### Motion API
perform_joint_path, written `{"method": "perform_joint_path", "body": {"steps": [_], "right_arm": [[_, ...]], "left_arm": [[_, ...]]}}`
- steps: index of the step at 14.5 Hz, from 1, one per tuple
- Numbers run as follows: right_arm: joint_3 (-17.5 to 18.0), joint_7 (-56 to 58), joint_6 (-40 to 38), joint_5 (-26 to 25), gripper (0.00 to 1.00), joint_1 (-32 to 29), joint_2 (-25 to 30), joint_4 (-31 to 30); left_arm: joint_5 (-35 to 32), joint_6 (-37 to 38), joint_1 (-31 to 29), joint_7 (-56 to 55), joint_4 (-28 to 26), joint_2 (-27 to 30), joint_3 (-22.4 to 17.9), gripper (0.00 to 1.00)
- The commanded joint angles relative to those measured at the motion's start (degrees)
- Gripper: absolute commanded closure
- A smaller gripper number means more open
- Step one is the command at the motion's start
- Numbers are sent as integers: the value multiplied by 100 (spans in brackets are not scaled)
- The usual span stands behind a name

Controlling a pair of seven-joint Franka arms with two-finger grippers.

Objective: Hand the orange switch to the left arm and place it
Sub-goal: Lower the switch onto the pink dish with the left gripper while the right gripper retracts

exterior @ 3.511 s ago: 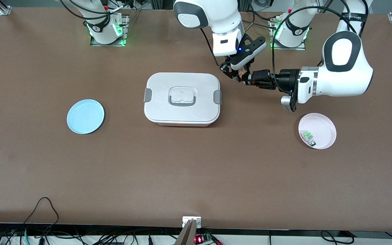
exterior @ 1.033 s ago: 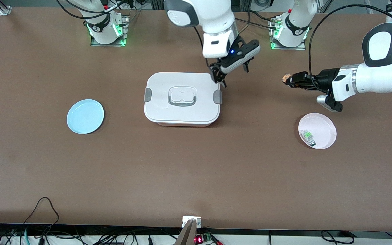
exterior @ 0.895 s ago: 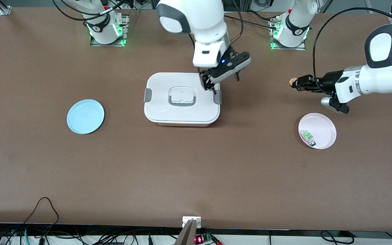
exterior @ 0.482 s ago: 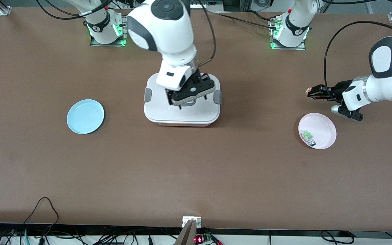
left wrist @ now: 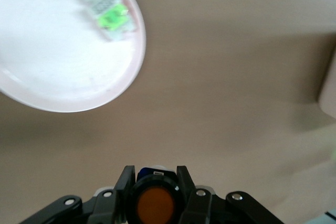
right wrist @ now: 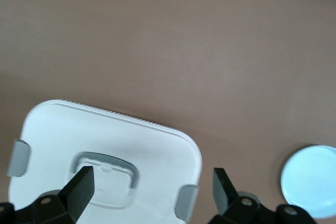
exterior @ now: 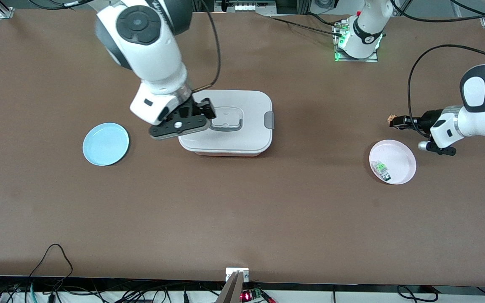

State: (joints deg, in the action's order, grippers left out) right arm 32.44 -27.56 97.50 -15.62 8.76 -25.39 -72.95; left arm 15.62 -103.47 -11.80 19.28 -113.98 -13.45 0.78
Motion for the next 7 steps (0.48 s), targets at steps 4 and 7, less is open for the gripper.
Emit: {"method": "perform_joint_path", "body": {"steps": [4, 7], "right_arm": [[-807, 725, -460, 725, 0, -393, 718, -553], [-1458, 1128, -460, 1007, 0, -393, 1227, -1141]], "left_arm": [[-683, -173, 55, -1074, 789, -843, -51, 100], [-779, -506, 117, -1181, 1052, -1203, -183, 100]]}}
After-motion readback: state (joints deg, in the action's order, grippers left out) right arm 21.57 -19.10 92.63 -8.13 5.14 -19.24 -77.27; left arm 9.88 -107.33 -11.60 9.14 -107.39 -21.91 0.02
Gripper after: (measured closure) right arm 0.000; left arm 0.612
